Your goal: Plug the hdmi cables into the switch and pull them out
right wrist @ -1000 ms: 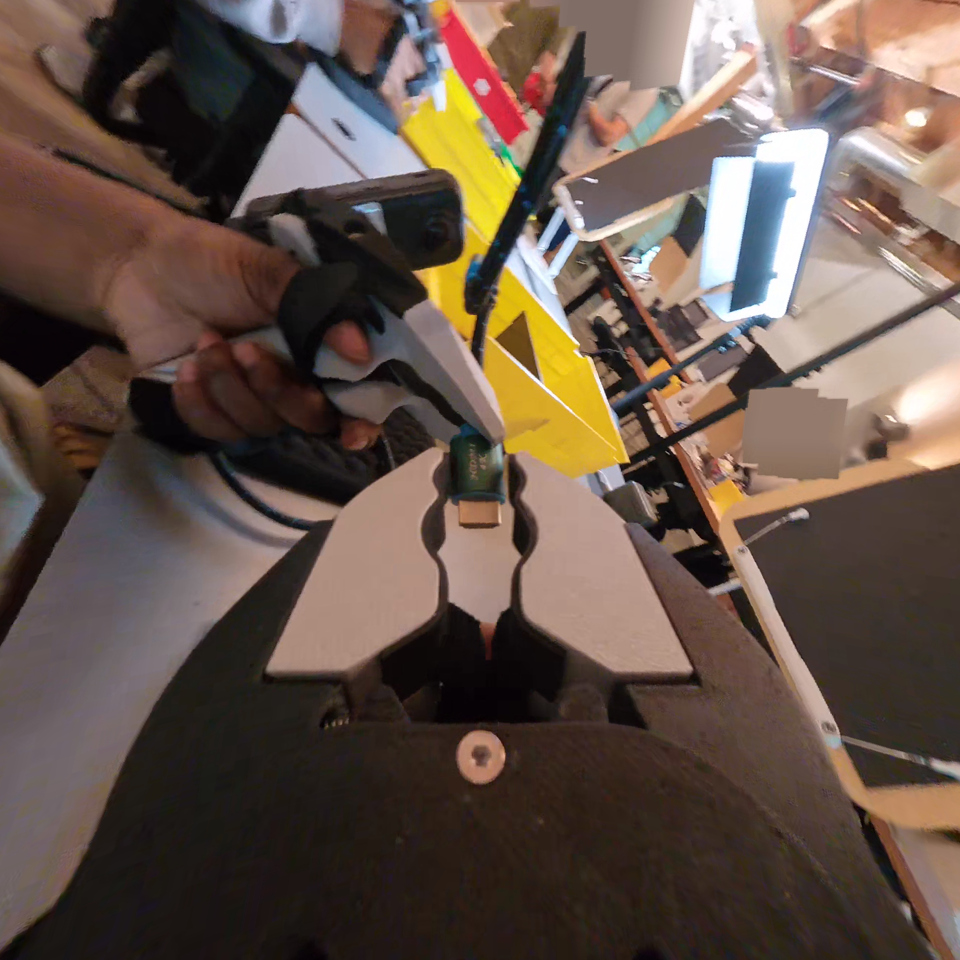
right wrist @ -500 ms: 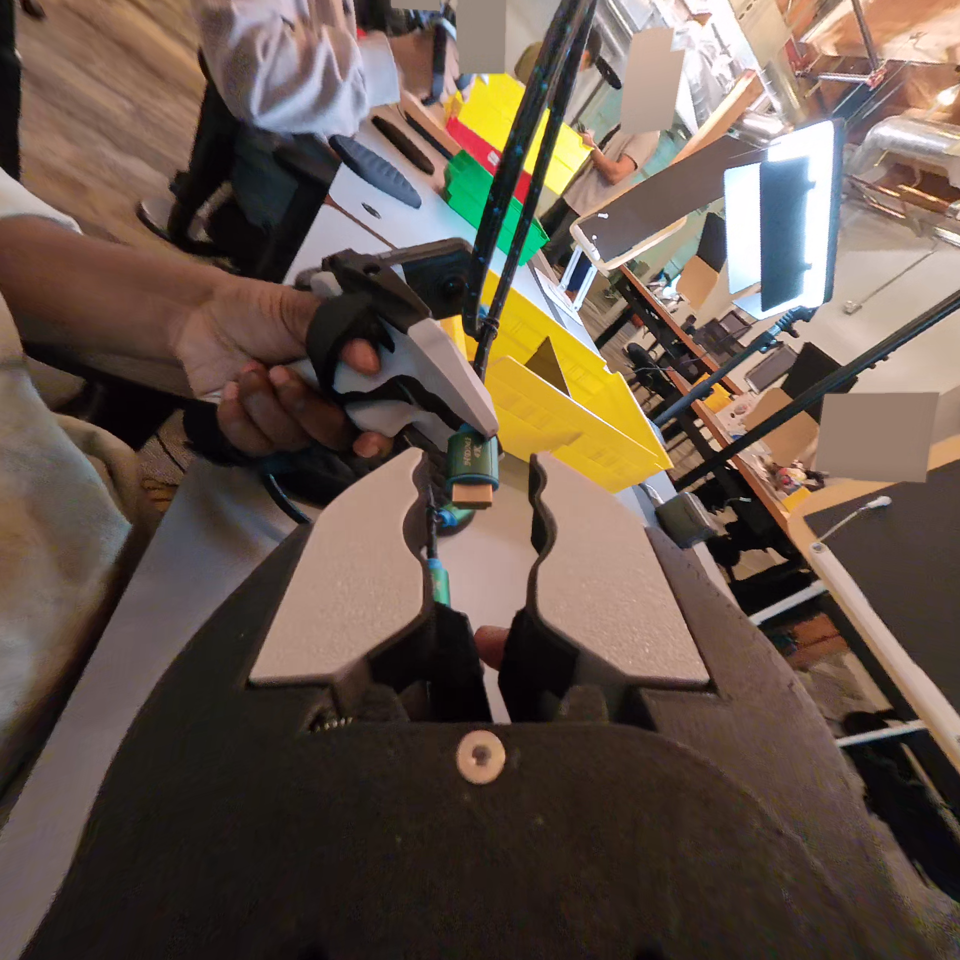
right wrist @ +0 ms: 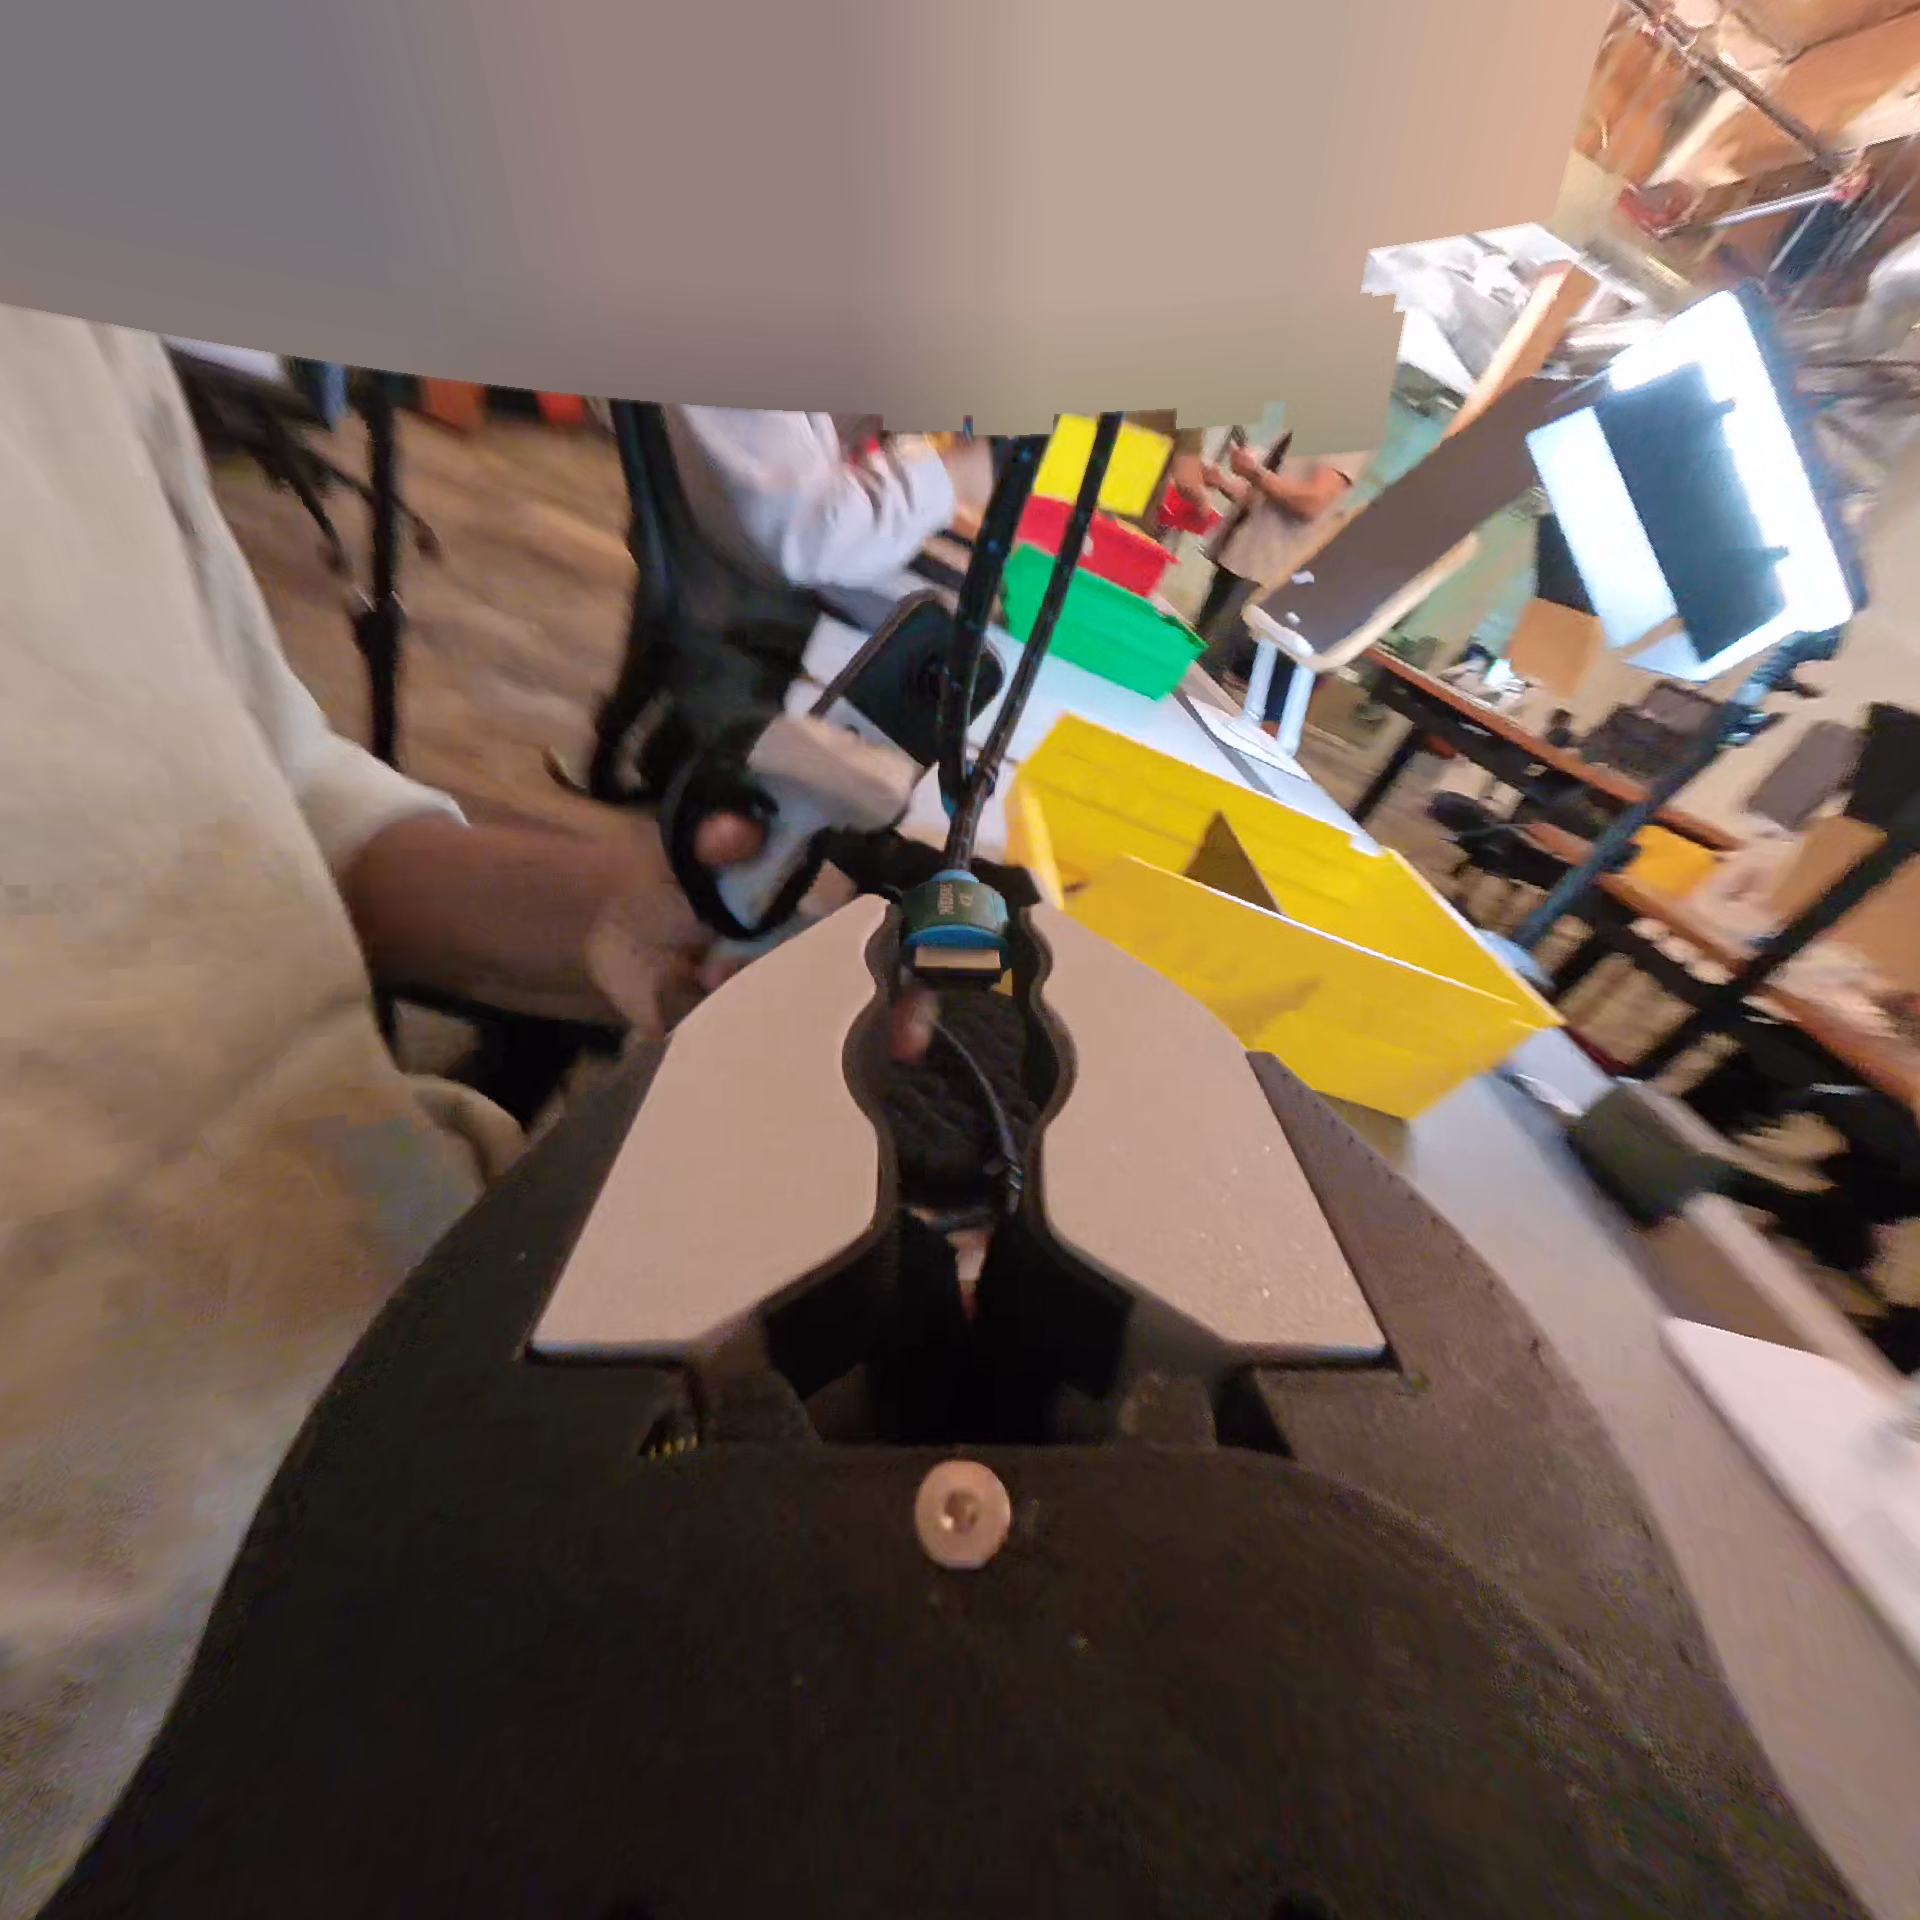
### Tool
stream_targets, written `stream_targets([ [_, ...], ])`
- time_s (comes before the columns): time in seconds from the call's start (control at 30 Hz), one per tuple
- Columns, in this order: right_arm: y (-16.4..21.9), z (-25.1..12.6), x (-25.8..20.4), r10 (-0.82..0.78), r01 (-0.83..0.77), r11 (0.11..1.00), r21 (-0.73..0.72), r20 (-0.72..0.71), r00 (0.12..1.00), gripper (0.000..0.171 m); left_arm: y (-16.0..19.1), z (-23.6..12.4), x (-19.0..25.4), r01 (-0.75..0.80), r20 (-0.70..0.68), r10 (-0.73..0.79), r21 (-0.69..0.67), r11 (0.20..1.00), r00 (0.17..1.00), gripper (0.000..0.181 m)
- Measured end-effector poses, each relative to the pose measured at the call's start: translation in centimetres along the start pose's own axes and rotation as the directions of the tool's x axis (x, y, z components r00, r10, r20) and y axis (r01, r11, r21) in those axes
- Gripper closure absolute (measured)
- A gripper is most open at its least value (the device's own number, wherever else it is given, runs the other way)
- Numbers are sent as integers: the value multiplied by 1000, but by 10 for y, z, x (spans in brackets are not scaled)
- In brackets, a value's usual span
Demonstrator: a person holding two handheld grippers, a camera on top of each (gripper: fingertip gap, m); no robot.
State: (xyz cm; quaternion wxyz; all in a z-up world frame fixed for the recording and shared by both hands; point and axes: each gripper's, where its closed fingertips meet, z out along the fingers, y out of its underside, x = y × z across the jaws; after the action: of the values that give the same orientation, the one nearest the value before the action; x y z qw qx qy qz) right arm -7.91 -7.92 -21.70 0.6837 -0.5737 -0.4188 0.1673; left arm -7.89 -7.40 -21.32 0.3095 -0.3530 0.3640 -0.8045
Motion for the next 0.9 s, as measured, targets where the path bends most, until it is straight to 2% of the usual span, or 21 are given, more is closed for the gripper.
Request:
stream_targets([
  [0.03, -3, -1, -1, 58, -59, 997, 40, 22, 998, 151, 3, -1, 1, -145, 9, 145, -42, 989, 989, 138],
  [0.1, -2, -1, -5, 161, -166, 984, 68, 71, 984, 150, 10, -3, 7, -355, -5, 357, -108, 928, 934, 137],
  [0.2, -2, -1, -10, 259, -271, 958, 90, 122, 958, 150, 16, -6, 8, -468, -19, 474, -193, 862, 880, 143],
  [0.37, 1, 4, -23, 296, -312, 948, 60, 191, 936, 151, 20, -9, 20, -476, -116, 461, -228, 850, 879, 156],
  [0.5, 0, 6, -24, 292, -308, 950, 55, 198, 936, 151, 19, -10, 19, -489, -100, 481, -265, 831, 871, 161],
  [0.63, -1, 4, -23, 253, -265, 963, 49, 180, 951, 151, 20, -12, 17, -476, -90, 473, -310, 823, 876, 156],
  [0.9, 3, 6, -28, 249, -255, 967, 9, 190, 950, 151, 23, -11, 20, -477, -100, 472, -328, 816, 876, 161],
])
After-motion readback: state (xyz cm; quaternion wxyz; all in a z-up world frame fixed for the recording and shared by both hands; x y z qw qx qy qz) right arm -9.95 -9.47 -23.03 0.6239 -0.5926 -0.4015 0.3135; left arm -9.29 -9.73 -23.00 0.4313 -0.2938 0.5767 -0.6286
